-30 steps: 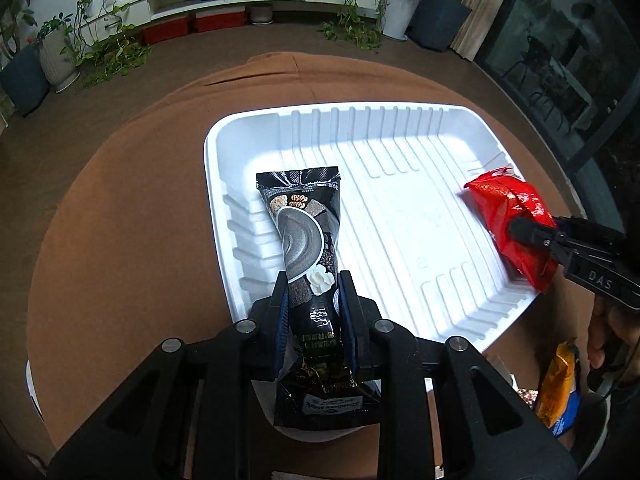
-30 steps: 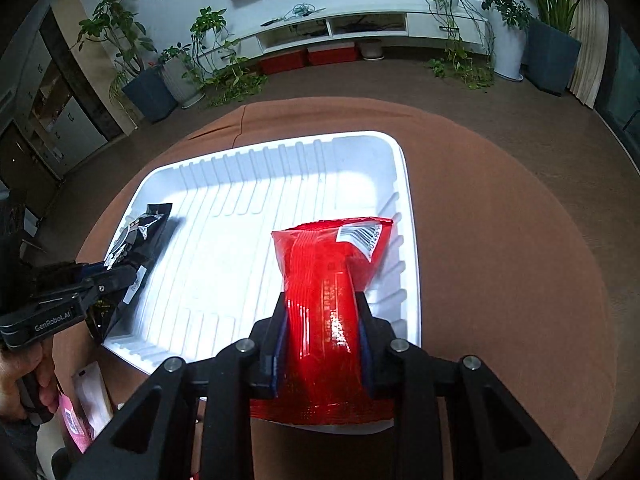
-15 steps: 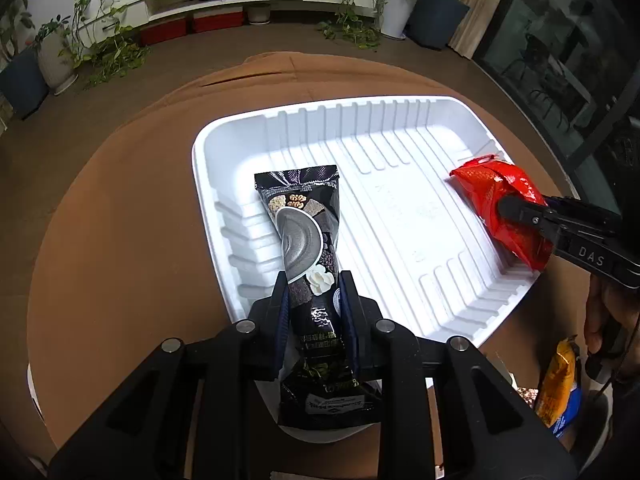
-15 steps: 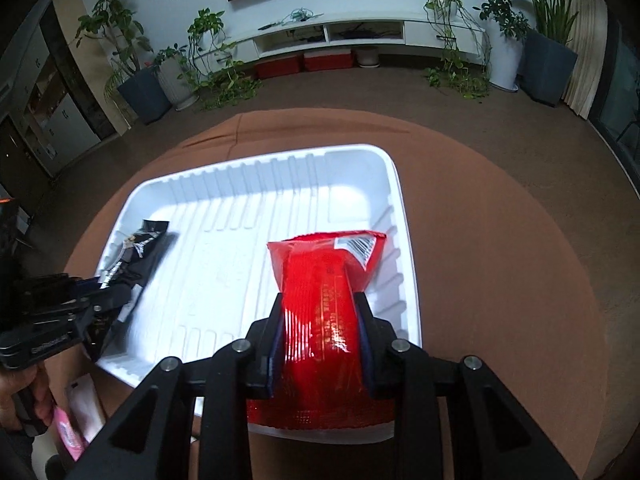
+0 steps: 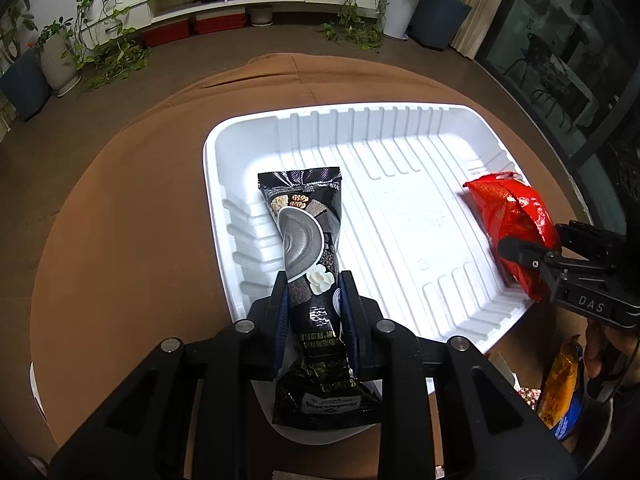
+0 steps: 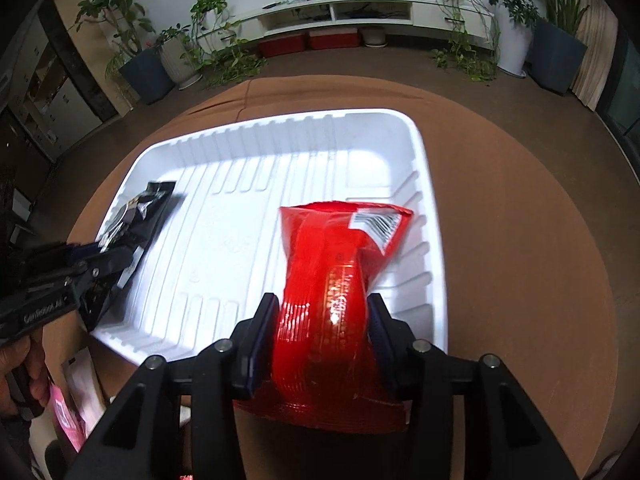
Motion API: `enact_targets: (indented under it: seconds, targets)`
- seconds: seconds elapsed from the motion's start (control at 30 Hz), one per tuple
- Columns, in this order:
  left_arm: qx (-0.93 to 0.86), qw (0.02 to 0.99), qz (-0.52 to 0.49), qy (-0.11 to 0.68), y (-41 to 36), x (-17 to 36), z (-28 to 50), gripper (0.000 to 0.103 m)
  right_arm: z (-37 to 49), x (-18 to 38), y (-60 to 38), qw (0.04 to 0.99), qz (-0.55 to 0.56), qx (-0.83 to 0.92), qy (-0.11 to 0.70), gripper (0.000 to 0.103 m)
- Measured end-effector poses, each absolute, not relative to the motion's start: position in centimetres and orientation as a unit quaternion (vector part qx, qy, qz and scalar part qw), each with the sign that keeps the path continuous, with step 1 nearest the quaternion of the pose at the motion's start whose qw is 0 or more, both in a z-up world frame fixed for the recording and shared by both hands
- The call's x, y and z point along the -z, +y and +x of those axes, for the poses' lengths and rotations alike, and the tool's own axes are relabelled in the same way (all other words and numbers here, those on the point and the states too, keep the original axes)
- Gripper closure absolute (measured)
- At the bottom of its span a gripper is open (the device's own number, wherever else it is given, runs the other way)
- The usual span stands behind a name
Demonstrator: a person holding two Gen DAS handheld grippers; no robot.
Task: Organize snacks
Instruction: 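Open both grippers and withdraw them from the tray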
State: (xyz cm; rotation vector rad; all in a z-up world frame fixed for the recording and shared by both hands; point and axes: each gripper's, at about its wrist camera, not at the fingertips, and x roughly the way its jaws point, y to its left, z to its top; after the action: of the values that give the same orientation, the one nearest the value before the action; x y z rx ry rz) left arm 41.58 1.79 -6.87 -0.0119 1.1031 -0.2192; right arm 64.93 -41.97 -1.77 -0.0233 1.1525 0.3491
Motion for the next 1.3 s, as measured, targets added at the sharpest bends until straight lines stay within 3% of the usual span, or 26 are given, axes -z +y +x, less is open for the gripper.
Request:
enact_targets:
  seconds: [0.1, 0.27, 0.5, 0.57, 0.6, 0.63, 0.73, 0.87, 1.03, 1.3]
  targets:
    - [0.105, 0.849, -0.004, 0.518, 1.8, 6.6, 41.3, 0.08, 64.9, 1.4, -42.2, 0.829, -0.005, -0.157, 0.537, 0.054]
    - [0.099, 0.86, -0.012, 0.501, 2.5, 5.4, 40.9, 0.08, 65.2, 0.1, -42.9, 0.842, 0.014, -0.149, 0.519, 0.036]
    - [0.089, 0.879, -0.023, 0.468, 3.9, 2.1, 38.6, 0.08, 64.7, -1.7, -44.2, 0.851, 0.032, -0.15, 0.502, 0.034]
    - [0.087, 0.888, -0.034, 0.45, 4.7, 0.6, 37.0, 0.075, 63.9, -3.2, -45.0, 0.859, 0.042, -0.15, 0.487, 0.034]
    - [0.088, 0.892, -0.043, 0.441, 5.1, -0.1, 35.9, 0.066, 63.4, -4.0, -45.4, 0.864, 0.045, -0.152, 0.478, 0.033]
    - [0.088, 0.895, -0.052, 0.435, 5.4, -0.5, 35.1, 0.049, 62.7, -4.9, -45.8, 0.87, 0.05, -0.155, 0.465, 0.029]
    - [0.092, 0.905, -0.099, 0.402, 6.6, -2.0, 30.6, 0.029, 59.3, -8.1, -47.7, 0.891, 0.073, -0.163, 0.418, 0.02]
    - [0.107, 0.907, -0.117, 0.389, 6.3, -2.2, 25.0, 0.02, 54.2, -10.2, -49.5, 0.904, 0.099, -0.178, 0.377, 0.012]
    - [0.126, 0.898, -0.159, 0.391, 5.8, -1.0, 17.7, 0.011, 46.5, -9.5, -51.5, 0.901, 0.143, -0.18, 0.369, 0.01]
    - [0.09, 0.848, -0.224, 0.472, 2.3, 4.3, 9.1, 0.01, 38.0, -5.7, -52.1, 0.887, 0.168, -0.156, 0.4, 0.009]
